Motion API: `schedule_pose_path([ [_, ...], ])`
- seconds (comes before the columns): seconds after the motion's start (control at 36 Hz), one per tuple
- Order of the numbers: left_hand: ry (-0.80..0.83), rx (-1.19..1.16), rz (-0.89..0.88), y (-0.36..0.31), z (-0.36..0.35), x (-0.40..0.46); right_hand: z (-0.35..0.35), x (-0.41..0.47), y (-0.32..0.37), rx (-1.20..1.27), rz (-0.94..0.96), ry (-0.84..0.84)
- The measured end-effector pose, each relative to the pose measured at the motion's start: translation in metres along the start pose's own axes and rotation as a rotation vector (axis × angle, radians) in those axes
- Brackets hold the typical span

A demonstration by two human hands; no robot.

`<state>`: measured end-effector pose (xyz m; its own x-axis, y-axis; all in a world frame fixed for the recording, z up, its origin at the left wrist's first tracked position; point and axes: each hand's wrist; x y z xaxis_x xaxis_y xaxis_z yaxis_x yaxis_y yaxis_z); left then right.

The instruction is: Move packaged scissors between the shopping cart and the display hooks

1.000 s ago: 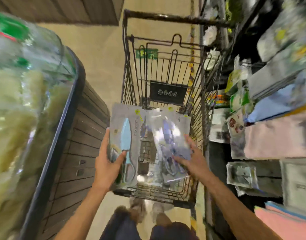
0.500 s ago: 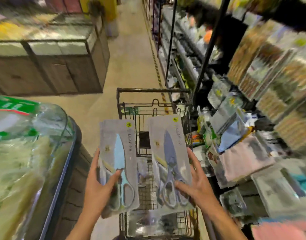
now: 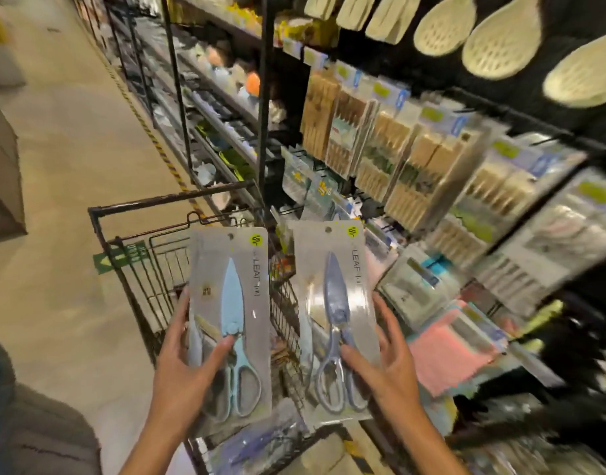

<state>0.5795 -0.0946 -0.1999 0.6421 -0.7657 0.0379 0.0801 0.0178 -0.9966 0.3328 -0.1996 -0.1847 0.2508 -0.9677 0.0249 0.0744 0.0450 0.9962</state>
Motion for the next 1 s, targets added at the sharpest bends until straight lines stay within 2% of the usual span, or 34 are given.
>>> schedule_pose_path([
  [0.17, 0.158, 0.029, -0.015, -0.017, -0.036, -0.014, 0.046, -0.032, 0.007, -0.040, 0.054, -0.150],
  [0.39, 0.374, 0.015, -0.112, -0.046, -0.103, -0.047, 0.119, -0.084, 0.020, -0.130, 0.099, -0.348],
  [0.5, 0.488, 0.007, -0.186, -0.064, -0.150, -0.078, 0.169, -0.127, 0.024, -0.096, 0.116, -0.456],
  [0.61, 0.586, 0.005, -0.309, -0.084, -0.208, -0.131, 0.229, -0.186, 0.032, -0.087, 0.110, -0.578],
  [0.81, 0.811, -0.051, -0.289, -0.103, -0.294, -0.248, 0.334, -0.302, 0.035, -0.148, 0.145, -0.786],
  [1.0, 0.928, -0.104, -0.390, -0.131, -0.357, -0.362, 0.418, -0.403, 0.033, -0.183, 0.160, -0.893],
])
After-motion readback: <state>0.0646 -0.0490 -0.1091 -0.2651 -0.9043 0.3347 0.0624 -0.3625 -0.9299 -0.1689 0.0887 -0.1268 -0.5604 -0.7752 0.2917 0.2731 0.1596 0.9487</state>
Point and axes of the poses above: each hand's wrist, its own x-axis towards the middle knuckle, its own z-axis out of the back of the hand, y = z × x, and after that the axes turned 1 degree about -y, right-handed
